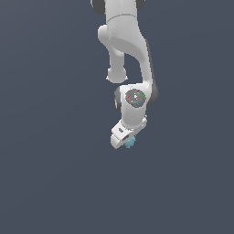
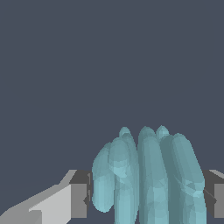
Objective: Pick up the object and move it to a goal position.
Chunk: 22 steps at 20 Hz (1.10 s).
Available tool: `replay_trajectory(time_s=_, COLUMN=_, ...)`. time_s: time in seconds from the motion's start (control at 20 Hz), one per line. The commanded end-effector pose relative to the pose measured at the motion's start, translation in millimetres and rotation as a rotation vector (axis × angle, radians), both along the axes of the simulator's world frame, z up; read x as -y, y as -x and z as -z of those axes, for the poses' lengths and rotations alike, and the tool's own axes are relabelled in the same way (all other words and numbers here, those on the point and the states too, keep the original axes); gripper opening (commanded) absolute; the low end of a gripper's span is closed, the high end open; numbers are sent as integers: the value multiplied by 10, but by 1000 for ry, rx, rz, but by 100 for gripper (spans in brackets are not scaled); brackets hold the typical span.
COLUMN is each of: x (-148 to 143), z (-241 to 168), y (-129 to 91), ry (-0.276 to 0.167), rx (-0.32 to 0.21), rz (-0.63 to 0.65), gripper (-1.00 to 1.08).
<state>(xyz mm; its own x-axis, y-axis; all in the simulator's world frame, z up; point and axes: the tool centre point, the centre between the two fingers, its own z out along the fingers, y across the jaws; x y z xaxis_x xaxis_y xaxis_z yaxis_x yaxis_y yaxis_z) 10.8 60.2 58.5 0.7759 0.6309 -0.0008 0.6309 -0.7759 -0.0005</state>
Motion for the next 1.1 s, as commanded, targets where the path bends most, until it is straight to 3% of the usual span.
replay_trajectory(time_s=0.0, x=73, z=-98, y=25, ry=0, rx=1, rz=1, gripper=-100)
replay_trajectory(time_s=0.4, x=459, z=-627, y=185, ry=1, rx=1, rz=0, gripper=-100)
replay_trajectory(time_s=1.05, x=1393, z=-1930, y=552, ry=-3, rx=2, rz=0, gripper=-100)
